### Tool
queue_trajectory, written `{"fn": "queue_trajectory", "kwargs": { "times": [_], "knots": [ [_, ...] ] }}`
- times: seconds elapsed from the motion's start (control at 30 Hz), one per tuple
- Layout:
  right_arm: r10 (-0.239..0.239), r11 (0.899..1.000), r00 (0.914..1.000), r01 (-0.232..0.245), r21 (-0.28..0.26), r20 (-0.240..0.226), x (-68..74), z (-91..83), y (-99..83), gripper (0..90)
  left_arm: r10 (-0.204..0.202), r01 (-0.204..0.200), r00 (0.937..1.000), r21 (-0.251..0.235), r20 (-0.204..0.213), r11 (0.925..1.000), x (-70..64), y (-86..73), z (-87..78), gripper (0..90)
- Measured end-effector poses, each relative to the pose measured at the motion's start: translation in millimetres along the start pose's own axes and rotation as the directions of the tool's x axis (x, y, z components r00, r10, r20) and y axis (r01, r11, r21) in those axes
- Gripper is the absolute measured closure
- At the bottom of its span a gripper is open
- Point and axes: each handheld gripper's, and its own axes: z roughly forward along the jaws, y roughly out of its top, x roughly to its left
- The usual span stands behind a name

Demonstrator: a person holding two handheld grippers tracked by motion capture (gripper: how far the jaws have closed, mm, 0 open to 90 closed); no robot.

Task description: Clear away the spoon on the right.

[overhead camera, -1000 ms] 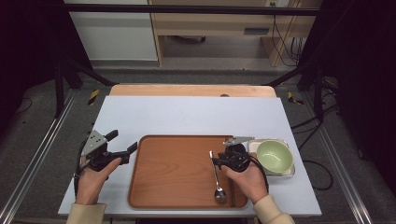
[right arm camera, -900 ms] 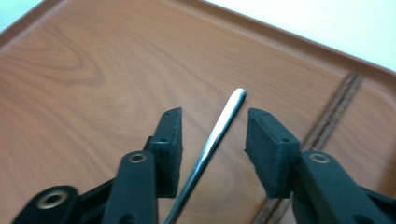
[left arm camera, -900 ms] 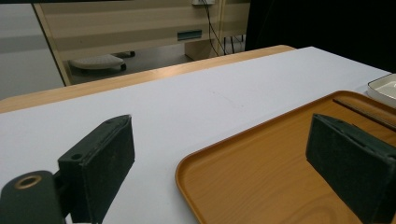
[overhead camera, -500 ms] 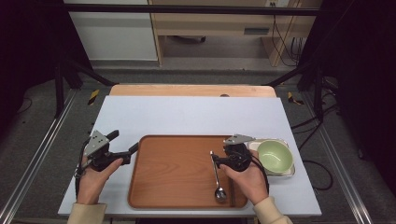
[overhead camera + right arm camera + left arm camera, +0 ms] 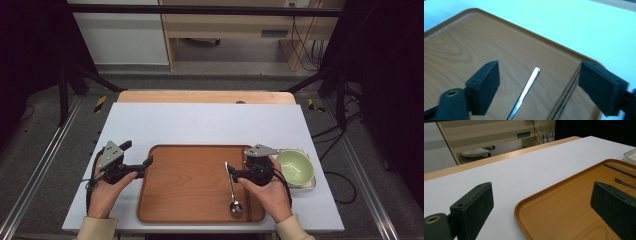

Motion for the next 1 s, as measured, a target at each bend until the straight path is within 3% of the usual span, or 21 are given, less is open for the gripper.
{"fn": "queue_trajectory", "kwargs": {
  "times": [0.23, 0.3, 0.37, 0.7, 1.0],
  "knots": [
    [-0.012, 0.999, 0.9998, 0.012, -0.047, 0.018, -8.4, -13.8, 1.5, 9.0, 0.012, -0.012, 0.9999, -0.008, -0.003, 0.9999, 1.0, 0.4, -1.6, 4.3],
    [-0.006, 0.998, 0.9996, 0.008, -0.067, 0.027, -12.9, -20.0, 2.6, 7.4, 0.034, -0.034, 0.9994, -0.002, -0.011, 0.9994, 4.2, 0.7, -4.8, 3.8],
    [-0.006, 0.998, 0.9994, 0.008, -0.059, 0.035, -16.5, -23.9, 2.7, 6.5, 0.021, -0.021, 0.9996, -0.012, -0.017, 0.9997, 8.1, 0.5, -8.0, 3.7],
    [0.052, 0.995, 0.9945, -0.045, -0.087, 0.09, -41.3, -45.1, -1.0, 7.6, 0.007, -0.008, 0.9996, -0.023, -0.028, 0.9997, 14.2, -0.2, -11.8, 3.7],
    [0.099, 0.987, 0.9834, -0.078, -0.138, 0.152, -64.6, -71.5, -5.0, 9.4, -0.001, 0.0, 0.9994, -0.034, -0.035, 0.9994, 17.1, -0.5, -14.4, 3.7]
  ]
}}
